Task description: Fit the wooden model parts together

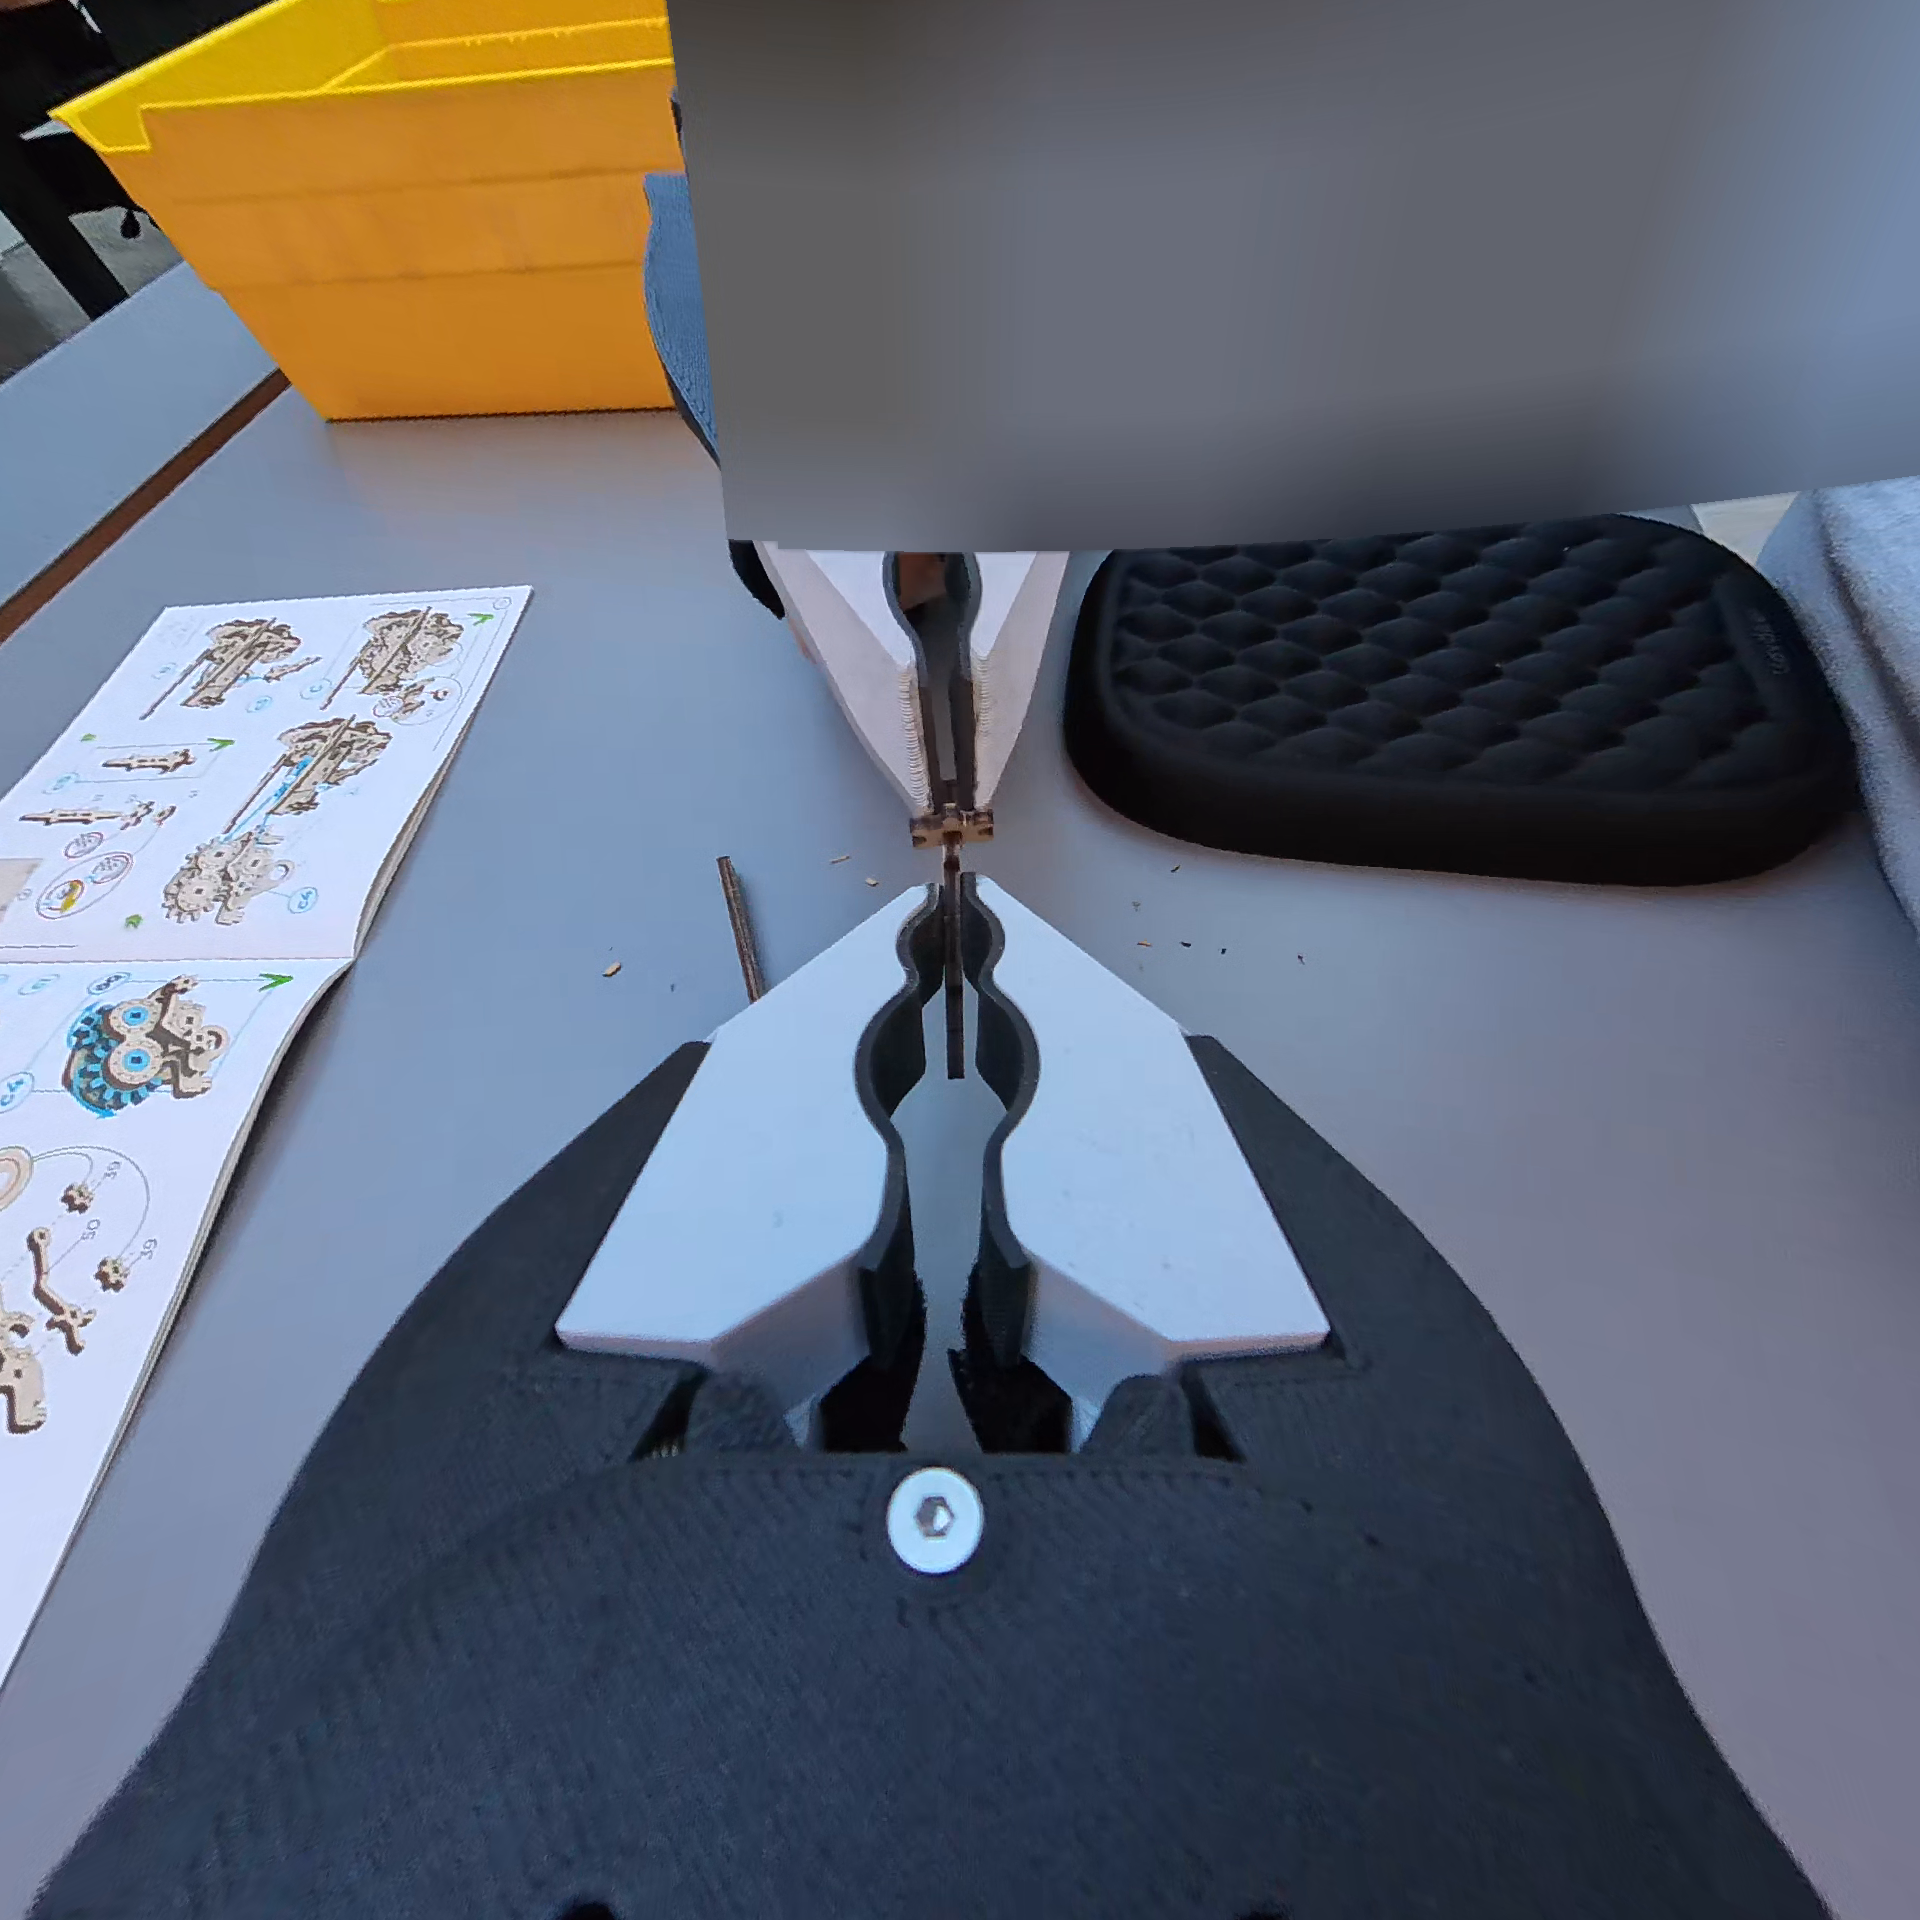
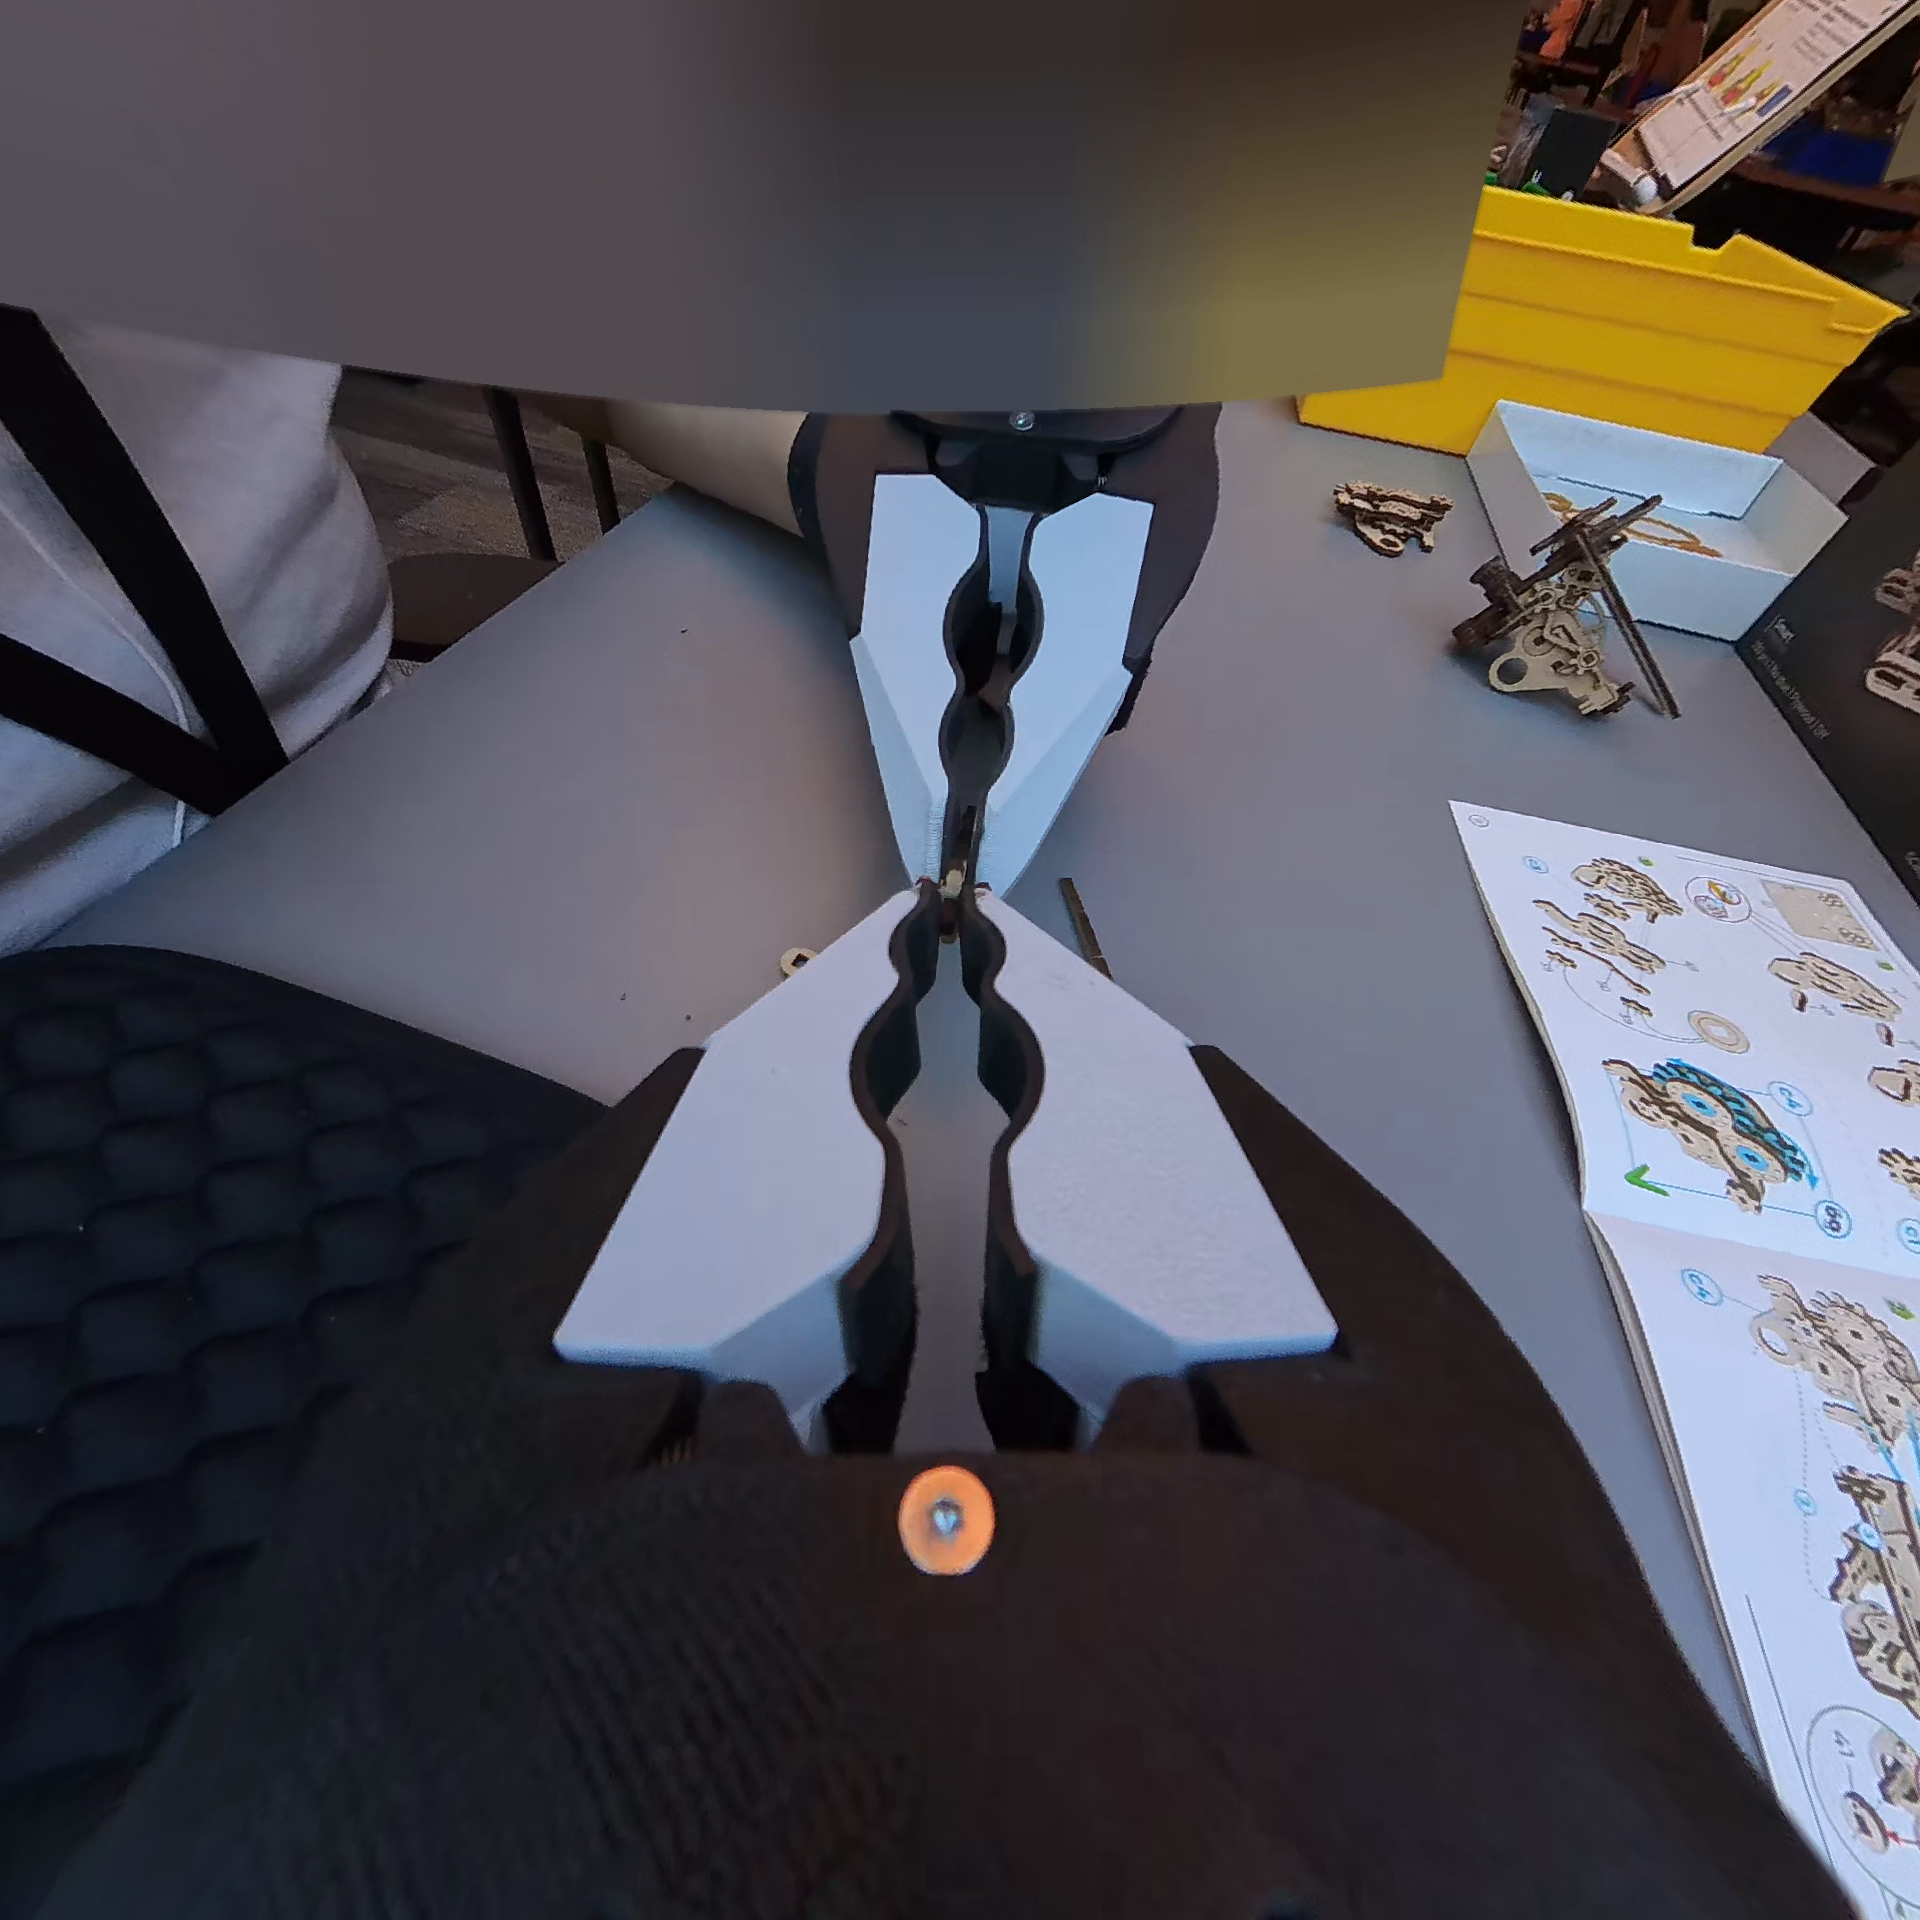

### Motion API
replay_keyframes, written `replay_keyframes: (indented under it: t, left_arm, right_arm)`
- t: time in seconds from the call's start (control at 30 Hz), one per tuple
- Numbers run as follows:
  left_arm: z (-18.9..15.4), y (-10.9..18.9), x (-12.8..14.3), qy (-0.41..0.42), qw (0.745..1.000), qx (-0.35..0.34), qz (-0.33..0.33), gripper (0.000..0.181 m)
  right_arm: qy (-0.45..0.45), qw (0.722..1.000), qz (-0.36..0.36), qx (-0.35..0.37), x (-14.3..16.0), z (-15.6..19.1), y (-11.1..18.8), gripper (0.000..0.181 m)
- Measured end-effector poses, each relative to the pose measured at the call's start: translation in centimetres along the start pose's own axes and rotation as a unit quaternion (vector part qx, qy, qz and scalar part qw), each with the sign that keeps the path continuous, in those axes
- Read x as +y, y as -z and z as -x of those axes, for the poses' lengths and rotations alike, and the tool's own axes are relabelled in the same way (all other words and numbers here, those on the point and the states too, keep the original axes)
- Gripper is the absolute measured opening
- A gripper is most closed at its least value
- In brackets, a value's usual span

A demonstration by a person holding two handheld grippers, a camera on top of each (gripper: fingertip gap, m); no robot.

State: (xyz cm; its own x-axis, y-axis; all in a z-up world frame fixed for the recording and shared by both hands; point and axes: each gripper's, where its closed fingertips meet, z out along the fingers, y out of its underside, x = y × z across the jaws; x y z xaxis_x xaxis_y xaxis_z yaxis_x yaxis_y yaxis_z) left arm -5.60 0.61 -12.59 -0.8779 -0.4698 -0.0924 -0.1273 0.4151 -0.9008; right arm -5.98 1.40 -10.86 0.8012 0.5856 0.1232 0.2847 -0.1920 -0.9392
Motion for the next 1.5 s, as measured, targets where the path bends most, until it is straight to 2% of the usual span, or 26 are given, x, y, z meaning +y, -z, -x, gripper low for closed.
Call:
replay_keyframes:
  t: [0.43,0.77,1.03,1.27,1.5]
  left_arm:
    - [-0.2,-0.4,0.9,-0.042,0.998,-0.022,0.033,0.000]
    - [-0.6,-0.4,0.5,-0.060,0.997,-0.029,0.038,0.000]
    - [0.9,1.2,-1.5,-0.053,0.997,-0.055,-0.033,0.000]
    - [0.6,1.6,-2.8,0.002,0.994,-0.018,-0.107,0.000]
    - [0.4,2.0,-3.4,0.019,0.991,-0.006,-0.134,0.000]
  right_arm:
    - [0.057,0.998,0.029,0.025,0.8,0.5,-0.4,0.000]
    - [0.038,0.999,0.014,0.018,0.3,0.8,-0.2,0.000]
    - [-0.005,0.998,-0.064,0.016,-1.8,-0.9,1.3,0.000]
    - [-0.020,0.994,-0.104,0.008,-2.5,-0.7,1.7,0.000]
    - [-0.015,0.993,-0.119,0.012,-2.7,-0.6,1.7,0.001]
